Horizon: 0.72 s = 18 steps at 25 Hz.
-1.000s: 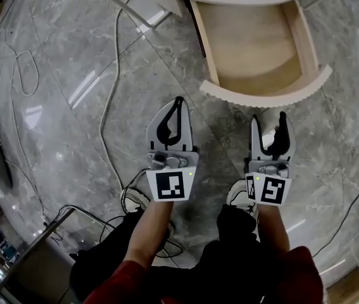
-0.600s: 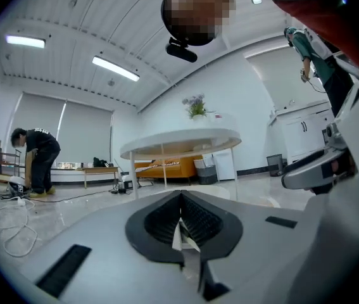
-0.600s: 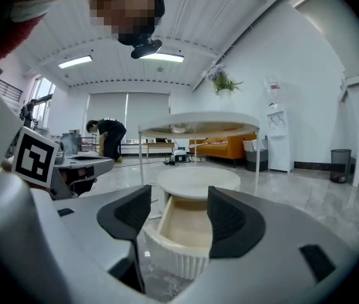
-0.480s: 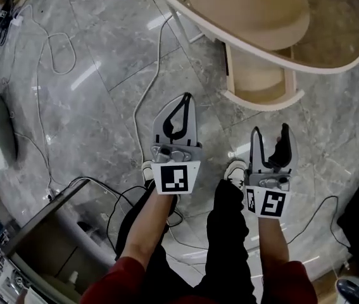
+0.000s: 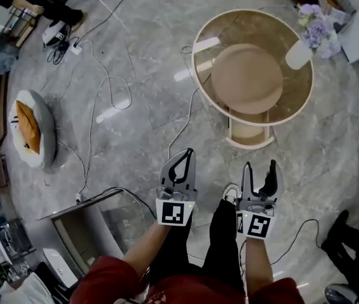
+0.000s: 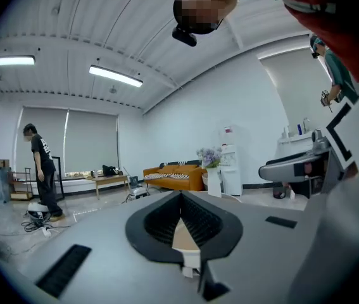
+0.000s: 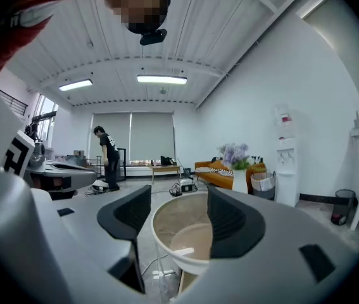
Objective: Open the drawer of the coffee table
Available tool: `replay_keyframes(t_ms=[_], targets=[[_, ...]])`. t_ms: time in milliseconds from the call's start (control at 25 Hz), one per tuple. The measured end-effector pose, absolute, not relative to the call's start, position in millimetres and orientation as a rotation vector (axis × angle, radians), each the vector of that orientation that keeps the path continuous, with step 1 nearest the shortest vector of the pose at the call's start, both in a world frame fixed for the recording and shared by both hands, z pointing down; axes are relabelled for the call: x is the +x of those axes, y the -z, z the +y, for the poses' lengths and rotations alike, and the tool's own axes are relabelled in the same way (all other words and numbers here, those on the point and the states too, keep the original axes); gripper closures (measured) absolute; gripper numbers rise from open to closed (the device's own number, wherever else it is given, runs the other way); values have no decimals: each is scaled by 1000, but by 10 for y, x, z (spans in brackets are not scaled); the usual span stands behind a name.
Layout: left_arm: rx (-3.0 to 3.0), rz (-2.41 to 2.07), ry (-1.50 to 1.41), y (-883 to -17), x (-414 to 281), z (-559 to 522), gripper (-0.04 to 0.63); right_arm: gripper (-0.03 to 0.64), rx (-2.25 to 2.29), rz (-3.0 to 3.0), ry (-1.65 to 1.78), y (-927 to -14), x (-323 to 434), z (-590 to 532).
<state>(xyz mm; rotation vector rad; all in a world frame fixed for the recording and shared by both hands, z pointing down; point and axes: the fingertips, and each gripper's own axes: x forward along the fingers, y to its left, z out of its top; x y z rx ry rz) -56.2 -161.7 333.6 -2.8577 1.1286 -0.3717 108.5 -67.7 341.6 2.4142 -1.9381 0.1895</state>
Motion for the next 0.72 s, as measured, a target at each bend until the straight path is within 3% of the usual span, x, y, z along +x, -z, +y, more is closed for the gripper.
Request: replay_keyframes(t_ms=[360, 720], targets=[[-2857, 1244, 274, -926, -766, -1413, 581, 347, 2443, -2009, 17, -935, 1282, -510], [-2795, 1166, 94, -60, -883, -1511, 581, 347, 2456, -1966, 180, -150, 1064, -460]])
